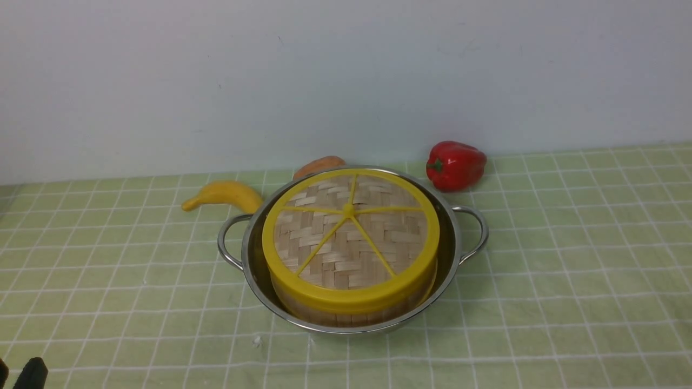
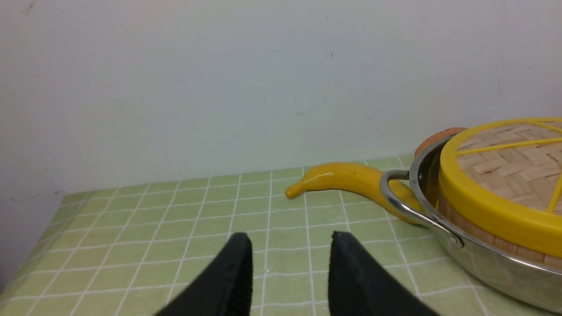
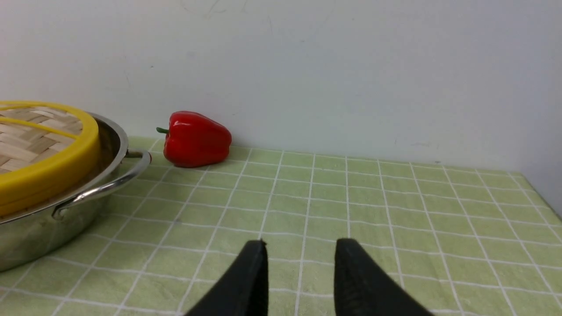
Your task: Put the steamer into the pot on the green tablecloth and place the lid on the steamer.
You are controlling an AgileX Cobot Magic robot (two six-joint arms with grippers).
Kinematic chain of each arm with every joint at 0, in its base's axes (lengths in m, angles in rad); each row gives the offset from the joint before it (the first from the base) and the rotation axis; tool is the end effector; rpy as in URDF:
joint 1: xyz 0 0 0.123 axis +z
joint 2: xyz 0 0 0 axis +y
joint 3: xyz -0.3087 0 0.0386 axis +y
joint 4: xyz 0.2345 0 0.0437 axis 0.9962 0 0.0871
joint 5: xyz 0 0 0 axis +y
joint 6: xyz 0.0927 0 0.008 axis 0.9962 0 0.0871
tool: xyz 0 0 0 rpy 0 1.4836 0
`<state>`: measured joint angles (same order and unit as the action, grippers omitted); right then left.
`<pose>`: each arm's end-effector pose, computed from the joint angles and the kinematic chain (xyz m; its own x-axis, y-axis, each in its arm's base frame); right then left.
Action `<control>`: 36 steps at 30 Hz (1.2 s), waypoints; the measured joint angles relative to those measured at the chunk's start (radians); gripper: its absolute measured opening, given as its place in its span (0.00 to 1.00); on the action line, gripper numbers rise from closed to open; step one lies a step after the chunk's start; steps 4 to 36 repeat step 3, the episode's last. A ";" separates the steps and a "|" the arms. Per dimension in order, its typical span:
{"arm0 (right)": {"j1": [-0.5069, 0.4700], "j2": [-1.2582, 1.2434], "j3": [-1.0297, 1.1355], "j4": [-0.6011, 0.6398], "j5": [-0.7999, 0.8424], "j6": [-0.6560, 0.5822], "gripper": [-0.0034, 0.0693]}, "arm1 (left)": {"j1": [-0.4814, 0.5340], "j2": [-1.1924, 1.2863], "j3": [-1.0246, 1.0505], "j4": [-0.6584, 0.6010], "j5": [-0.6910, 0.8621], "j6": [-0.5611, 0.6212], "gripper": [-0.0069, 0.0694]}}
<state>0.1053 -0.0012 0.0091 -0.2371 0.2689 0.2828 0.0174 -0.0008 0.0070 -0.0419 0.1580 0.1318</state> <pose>0.0179 -0.0040 0.1861 -0.1825 0.0348 -0.9826 -0.0341 0.9985 0.0417 0.0188 -0.0003 0.1964 -0.0774 0.0890 -0.9930 -0.0039 0.9960 0.0895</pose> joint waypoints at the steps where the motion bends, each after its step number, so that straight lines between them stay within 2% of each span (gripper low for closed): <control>1: 0.000 0.000 0.000 0.000 0.000 0.000 0.38 | 0.000 0.000 0.000 0.000 0.000 0.000 0.41; 36: 0.000 0.000 0.000 0.000 0.000 0.000 0.38 | 0.000 0.000 0.000 0.000 0.000 0.000 0.41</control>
